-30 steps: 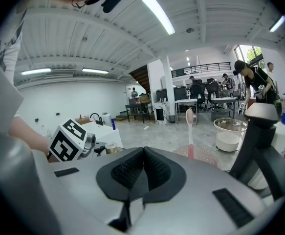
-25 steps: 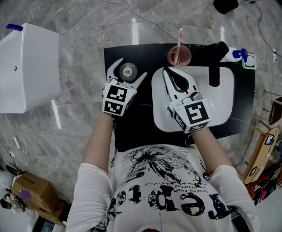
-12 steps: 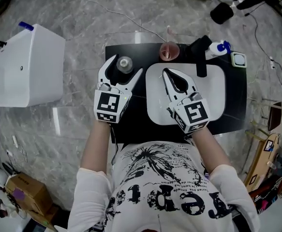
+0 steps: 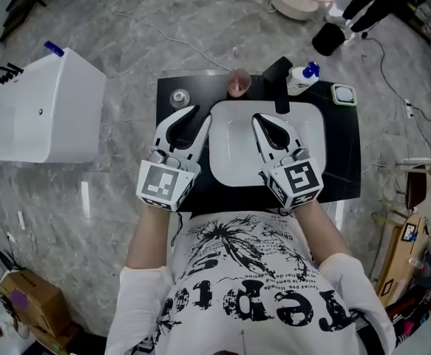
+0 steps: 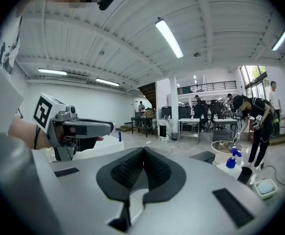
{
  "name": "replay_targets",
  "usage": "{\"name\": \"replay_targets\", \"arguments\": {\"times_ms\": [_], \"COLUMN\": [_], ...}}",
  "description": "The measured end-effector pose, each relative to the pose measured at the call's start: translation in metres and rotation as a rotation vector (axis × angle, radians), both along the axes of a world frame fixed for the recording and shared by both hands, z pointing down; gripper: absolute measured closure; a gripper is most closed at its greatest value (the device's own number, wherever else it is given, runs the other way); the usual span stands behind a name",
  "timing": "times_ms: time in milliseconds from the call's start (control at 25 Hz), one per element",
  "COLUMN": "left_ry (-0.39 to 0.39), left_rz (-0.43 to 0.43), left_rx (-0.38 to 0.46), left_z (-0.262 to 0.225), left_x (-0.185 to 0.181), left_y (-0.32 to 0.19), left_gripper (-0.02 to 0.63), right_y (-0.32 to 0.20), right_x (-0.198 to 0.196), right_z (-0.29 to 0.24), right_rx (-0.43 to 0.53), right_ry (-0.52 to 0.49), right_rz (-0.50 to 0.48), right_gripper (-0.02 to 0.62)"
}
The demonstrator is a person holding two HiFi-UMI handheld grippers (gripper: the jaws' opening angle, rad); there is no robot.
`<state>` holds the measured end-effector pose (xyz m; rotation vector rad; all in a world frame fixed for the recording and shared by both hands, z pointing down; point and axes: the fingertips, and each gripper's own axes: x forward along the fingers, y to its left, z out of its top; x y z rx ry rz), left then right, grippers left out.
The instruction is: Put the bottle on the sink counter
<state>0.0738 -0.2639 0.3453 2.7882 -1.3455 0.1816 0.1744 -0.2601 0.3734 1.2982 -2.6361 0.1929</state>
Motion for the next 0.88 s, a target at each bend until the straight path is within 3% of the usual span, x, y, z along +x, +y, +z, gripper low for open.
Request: {"name": "replay_targets", "arguments": {"times_ms": [240,520,880], "left_ry": [0.013,0.031,0.039], "left_rz": [0.006,0.041,0.064], "left_rx": [0.043,0.025,0.031], "left_z": [-0.029,-0.037,-0.042], "left_x": [0.02,0.042,0.053], "left_y": [0.035,0.052,0.046], "left_gripper": [0.591,0.592,0.592], "right_y": [0.026,0.042,0.041], "right_x": [0.024,0.039,0.048], "right_z": [-0.022,-0.041,-0.044], "right_rx": [0.037,0.078,0.089], "right_ry": [-0.011,-0.049,-0.027], "right_rz": [-0.002,0.0,0.001], "right_gripper": [0.581,0.581,0.583]}}
